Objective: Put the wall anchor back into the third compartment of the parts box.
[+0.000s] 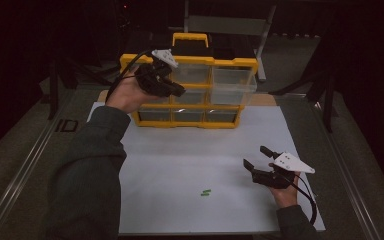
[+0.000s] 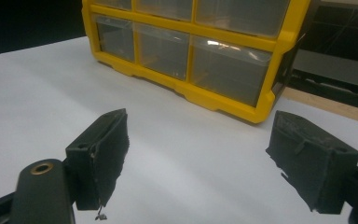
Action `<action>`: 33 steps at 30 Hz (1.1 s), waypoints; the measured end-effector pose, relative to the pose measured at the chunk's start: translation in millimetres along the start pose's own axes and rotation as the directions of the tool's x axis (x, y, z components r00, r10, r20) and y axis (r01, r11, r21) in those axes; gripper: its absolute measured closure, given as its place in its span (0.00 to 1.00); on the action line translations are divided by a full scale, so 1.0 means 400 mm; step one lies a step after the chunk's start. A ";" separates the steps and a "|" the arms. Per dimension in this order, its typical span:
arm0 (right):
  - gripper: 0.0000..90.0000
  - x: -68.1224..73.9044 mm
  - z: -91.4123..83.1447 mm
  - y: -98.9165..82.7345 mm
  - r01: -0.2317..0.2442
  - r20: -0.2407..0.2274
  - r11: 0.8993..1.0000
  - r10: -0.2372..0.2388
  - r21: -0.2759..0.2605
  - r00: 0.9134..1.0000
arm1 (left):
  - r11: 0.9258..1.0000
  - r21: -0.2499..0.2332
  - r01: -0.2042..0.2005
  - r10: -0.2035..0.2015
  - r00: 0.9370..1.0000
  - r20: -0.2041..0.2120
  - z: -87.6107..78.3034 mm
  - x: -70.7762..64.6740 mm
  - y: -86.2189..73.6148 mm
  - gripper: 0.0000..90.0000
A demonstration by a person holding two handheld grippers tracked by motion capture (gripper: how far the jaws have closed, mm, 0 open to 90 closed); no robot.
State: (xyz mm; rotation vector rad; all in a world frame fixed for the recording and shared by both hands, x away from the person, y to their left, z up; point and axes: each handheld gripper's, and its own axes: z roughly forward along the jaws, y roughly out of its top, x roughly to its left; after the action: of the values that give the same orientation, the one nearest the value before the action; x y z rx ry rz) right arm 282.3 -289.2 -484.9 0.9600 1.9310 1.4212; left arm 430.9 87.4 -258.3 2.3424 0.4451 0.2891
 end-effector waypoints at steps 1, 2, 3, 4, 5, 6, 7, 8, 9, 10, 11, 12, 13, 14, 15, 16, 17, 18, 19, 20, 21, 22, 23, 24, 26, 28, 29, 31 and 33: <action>0.22 0.000 0.000 0.000 0.001 -0.001 1.000 -0.001 0.000 1.000 | 1.000 0.000 -0.003 0.003 1.000 -0.001 -0.001 0.002 0.005 0.94; 0.22 0.000 0.000 0.000 0.001 -0.002 1.000 -0.001 0.000 1.000 | 1.000 0.001 -0.005 0.005 1.000 -0.004 -0.001 0.002 0.011 0.94; 0.22 0.000 0.000 0.000 0.001 -0.002 1.000 -0.001 0.001 1.000 | 1.000 0.001 -0.006 0.006 1.000 -0.007 0.000 0.002 0.017 0.94; 0.22 0.000 0.000 0.000 0.001 -0.003 1.000 -0.001 0.001 1.000 | 1.000 0.001 -0.008 0.008 1.000 -0.007 0.001 0.002 0.022 0.94; 0.22 0.000 0.000 -0.001 -0.001 -0.002 1.000 0.001 0.000 1.000 | 1.000 0.001 -0.010 0.010 1.000 -0.004 0.002 0.000 0.028 0.94; 0.22 -0.001 0.000 -0.001 -0.002 -0.002 1.000 0.002 0.001 1.000 | 1.000 -0.003 -0.012 0.012 1.000 -0.004 0.004 -0.001 0.033 0.94; 0.22 -0.001 0.000 -0.001 -0.002 -0.002 1.000 0.002 0.000 1.000 | 1.000 -0.004 -0.014 0.014 1.000 -0.002 0.006 -0.001 0.039 0.94; 0.22 -0.001 0.000 -0.001 -0.002 -0.002 1.000 0.002 0.000 1.000 | 1.000 -0.003 -0.018 0.018 1.000 -0.003 0.009 -0.003 0.045 0.94; 0.22 -0.002 0.000 -0.001 -0.002 -0.001 1.000 0.002 -0.001 1.000 | 1.000 -0.007 -0.018 0.018 1.000 -0.002 0.011 -0.004 0.050 0.94; 0.22 -0.002 0.001 -0.002 -0.002 -0.001 1.000 0.002 -0.001 1.000 | 1.000 -0.007 -0.026 0.026 1.000 0.000 0.012 -0.005 0.058 0.94; 0.22 -0.003 0.001 -0.002 -0.003 -0.002 1.000 0.003 -0.001 1.000 | 1.000 -0.009 -0.029 0.029 1.000 0.001 0.014 -0.005 0.064 0.94; 0.22 -0.003 0.002 -0.003 -0.004 -0.004 1.000 0.004 -0.002 1.000 | 1.000 -0.012 -0.028 0.028 1.000 0.001 0.015 -0.006 0.069 0.94; 0.22 -0.002 0.002 -0.003 -0.005 -0.005 1.000 0.005 0.000 1.000 | 1.000 -0.013 -0.028 0.028 1.000 0.003 0.017 -0.006 0.074 0.94; 0.22 -0.002 0.003 -0.004 -0.005 -0.007 1.000 0.005 0.002 1.000 | 0.999 -0.013 -0.031 0.031 1.000 0.003 0.020 -0.005 0.082 0.94; 0.22 -0.001 0.004 -0.004 -0.004 -0.009 1.000 0.004 0.004 1.000 | 0.999 -0.013 -0.031 0.031 1.000 0.004 0.022 -0.005 0.086 0.94; 0.22 0.000 0.004 -0.004 -0.005 -0.008 1.000 0.005 0.004 1.000 | 0.999 -0.015 -0.030 0.030 1.000 0.005 0.024 -0.005 0.094 0.94; 0.22 0.000 0.005 -0.004 -0.004 -0.009 1.000 0.004 0.004 1.000 | 0.999 -0.021 -0.030 0.030 1.000 0.006 0.026 -0.004 0.100 0.94; 0.22 0.001 0.005 -0.004 -0.007 -0.010 1.000 0.007 0.003 1.000 | 0.999 -0.022 -0.029 0.030 1.000 0.007 0.028 -0.004 0.105 0.94; 0.22 0.001 0.005 -0.004 -0.009 -0.010 1.000 0.009 0.002 1.000 | 0.999 -0.028 -0.029 0.029 1.000 0.008 0.030 -0.004 0.111 0.94; 0.22 0.002 0.005 -0.004 -0.009 -0.012 1.000 0.009 0.001 1.000 | 0.999 -0.030 -0.031 0.032 0.999 0.010 0.032 -0.004 0.118 0.94; 0.22 0.002 0.005 -0.004 -0.009 -0.012 1.000 0.009 0.003 1.000 | 0.999 -0.031 -0.035 0.035 0.999 0.012 0.035 -0.004 0.126 0.94; 0.22 0.003 0.006 -0.004 -0.009 -0.014 1.000 0.009 0.004 1.000 | 0.999 -0.030 -0.038 0.039 0.999 0.012 0.038 -0.005 0.132 0.94; 0.22 0.003 0.007 -0.004 -0.007 -0.016 1.000 0.007 0.004 1.000 | 0.999 -0.030 -0.040 0.041 0.999 0.014 0.042 -0.007 0.139 0.94; 0.22 0.003 0.007 -0.005 -0.006 -0.017 1.000 0.006 0.004 1.000 | 0.999 -0.028 -0.044 0.044 0.999 0.014 0.046 -0.008 0.145 0.94; 0.22 0.003 0.008 -0.005 -0.007 -0.018 1.000 0.007 0.003 1.000 | 0.999 -0.026 -0.048 0.049 0.999 0.020 0.054 -0.011 0.158 0.94; 0.22 0.002 0.008 -0.005 -0.007 -0.017 1.000 0.008 0.003 1.000 | 0.998 -0.025 -0.055 0.056 0.998 0.024 0.061 -0.015 0.169 0.94; 0.22 0.002 0.008 -0.005 -0.008 -0.017 1.000 0.008 0.003 1.000 | 0.998 -0.023 -0.059 0.059 0.998 0.027 0.065 -0.017 0.175 0.94; 0.22 0.003 0.009 -0.005 -0.010 -0.018 1.000 0.010 0.004 1.000 | 0.998 -0.020 -0.061 0.062 0.998 0.027 0.070 -0.020 0.186 0.94; 0.22 0.003 0.009 -0.006 -0.008 -0.021 1.000 0.008 0.004 1.000 | 0.998 -0.019 -0.060 0.061 0.998 0.027 0.076 -0.023 0.197 0.94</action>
State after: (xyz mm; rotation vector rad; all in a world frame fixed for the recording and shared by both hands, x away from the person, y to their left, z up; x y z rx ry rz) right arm 284.0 -286.5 -488.1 0.9591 1.9475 1.4385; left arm 450.9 11.3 -225.8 2.3421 0.3571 0.2882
